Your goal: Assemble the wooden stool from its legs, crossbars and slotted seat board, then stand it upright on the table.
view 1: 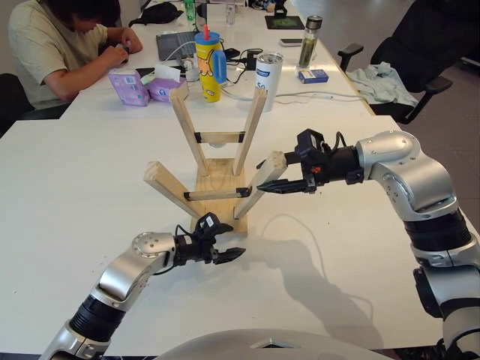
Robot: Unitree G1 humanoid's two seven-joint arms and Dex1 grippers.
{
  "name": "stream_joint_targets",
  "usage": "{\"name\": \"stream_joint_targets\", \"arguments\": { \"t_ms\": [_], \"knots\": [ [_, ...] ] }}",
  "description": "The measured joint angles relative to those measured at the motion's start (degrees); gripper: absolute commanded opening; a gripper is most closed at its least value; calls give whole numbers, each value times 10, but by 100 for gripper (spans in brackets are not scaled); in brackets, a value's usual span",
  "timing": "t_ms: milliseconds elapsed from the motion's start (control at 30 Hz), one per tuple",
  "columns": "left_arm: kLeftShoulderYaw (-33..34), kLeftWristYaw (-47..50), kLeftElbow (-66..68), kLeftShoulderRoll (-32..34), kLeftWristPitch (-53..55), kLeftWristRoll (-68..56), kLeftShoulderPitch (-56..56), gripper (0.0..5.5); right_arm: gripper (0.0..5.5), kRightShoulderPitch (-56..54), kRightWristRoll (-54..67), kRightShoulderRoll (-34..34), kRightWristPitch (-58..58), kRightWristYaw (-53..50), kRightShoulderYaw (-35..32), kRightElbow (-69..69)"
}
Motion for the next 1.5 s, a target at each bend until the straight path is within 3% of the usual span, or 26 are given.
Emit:
{"name": "stream_joint_targets", "arguments": {
  "t_ms": [267, 767, 867, 1067, 1167, 1233, 1367, 1500],
  "knots": [
    [1, 4, 1, -10, 0, 1, 2, 360, 205, 13, -3, -7, -6, -4, 6, -35],
    [3, 34, 27, -29, -45, 34, -6, 360, 205, -25, -2, 49, 51, -43, 17, 29],
    [38, 70, -47, -34, -69, 44, 36, 360, 205, -27, -2, 47, 55, -49, 17, 23],
    [141, 155, -235, -46, -298, 134, 118, 360, 205, -29, -3, 47, 76, -73, 22, 11],
    [186, 203, -237, -45, -349, 218, 101, 360, 205, -29, -1, 48, 87, -84, 22, 8],
    [206, 246, -233, -45, -340, 293, 34, 360, 205, -30, -1, 52, 96, -96, 22, 7],
    [172, 277, -198, -63, -273, 395, -69, 360, 205, -38, -1, 62, 102, -104, 29, 9],
    [23, 251, -83, -51, -249, 564, -57, 360, 205, -58, -4, 75, 103, -107, 43, 32]
  ]
}}
